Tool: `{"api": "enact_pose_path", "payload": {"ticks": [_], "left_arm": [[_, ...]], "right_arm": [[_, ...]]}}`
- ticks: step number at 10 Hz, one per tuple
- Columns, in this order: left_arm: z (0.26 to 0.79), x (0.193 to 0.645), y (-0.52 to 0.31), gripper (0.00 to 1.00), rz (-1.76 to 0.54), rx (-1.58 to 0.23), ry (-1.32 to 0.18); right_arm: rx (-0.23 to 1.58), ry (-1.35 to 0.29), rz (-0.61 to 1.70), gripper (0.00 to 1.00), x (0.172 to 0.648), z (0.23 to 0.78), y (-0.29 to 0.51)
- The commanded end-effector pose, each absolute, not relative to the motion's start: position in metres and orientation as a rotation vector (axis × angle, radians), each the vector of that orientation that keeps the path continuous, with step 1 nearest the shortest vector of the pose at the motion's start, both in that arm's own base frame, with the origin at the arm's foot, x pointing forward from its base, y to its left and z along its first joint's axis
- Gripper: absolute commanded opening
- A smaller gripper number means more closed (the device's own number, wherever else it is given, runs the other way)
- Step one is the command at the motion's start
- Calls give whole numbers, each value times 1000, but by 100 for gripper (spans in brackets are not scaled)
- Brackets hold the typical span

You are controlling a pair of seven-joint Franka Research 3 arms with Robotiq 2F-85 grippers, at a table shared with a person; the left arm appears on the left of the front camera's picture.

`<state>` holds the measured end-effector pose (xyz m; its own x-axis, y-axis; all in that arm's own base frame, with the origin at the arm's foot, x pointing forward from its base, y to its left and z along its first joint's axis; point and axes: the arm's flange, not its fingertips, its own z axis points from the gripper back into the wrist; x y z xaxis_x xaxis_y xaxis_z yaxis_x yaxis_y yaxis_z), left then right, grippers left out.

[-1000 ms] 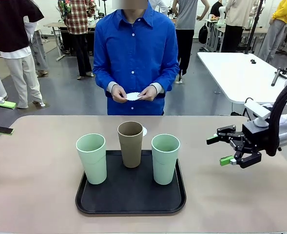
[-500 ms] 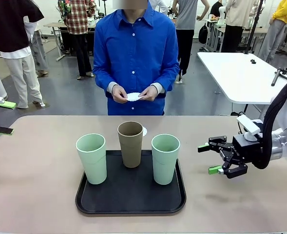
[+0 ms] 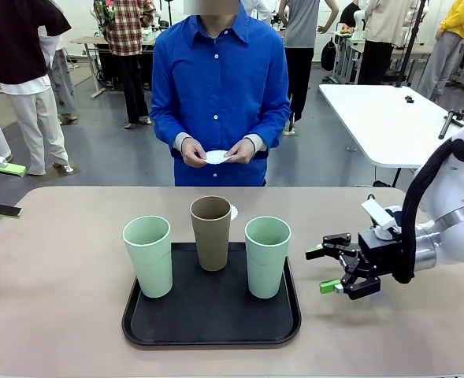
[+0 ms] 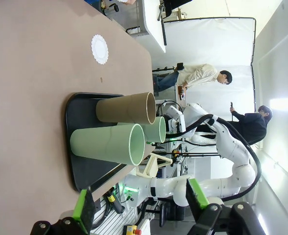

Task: Place coasters on the table and set cups on them.
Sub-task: Pick up one Reusable plastic cup and place it on a coaster set by the human.

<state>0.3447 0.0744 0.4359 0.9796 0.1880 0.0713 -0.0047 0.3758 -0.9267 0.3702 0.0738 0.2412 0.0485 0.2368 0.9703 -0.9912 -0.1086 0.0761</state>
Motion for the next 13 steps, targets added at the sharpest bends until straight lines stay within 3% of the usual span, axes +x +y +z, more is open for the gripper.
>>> {"api": "enact_pose_path", "payload": {"ticks": [1,13], "left_arm": [[437,345,75,100,117,-1196,-183],[437,345,75,100,117,-1196,-183]], "right_arm": [[1149,-916,1291,100,371,238,91],[1152,-919,1217,100,374,237,100]]}}
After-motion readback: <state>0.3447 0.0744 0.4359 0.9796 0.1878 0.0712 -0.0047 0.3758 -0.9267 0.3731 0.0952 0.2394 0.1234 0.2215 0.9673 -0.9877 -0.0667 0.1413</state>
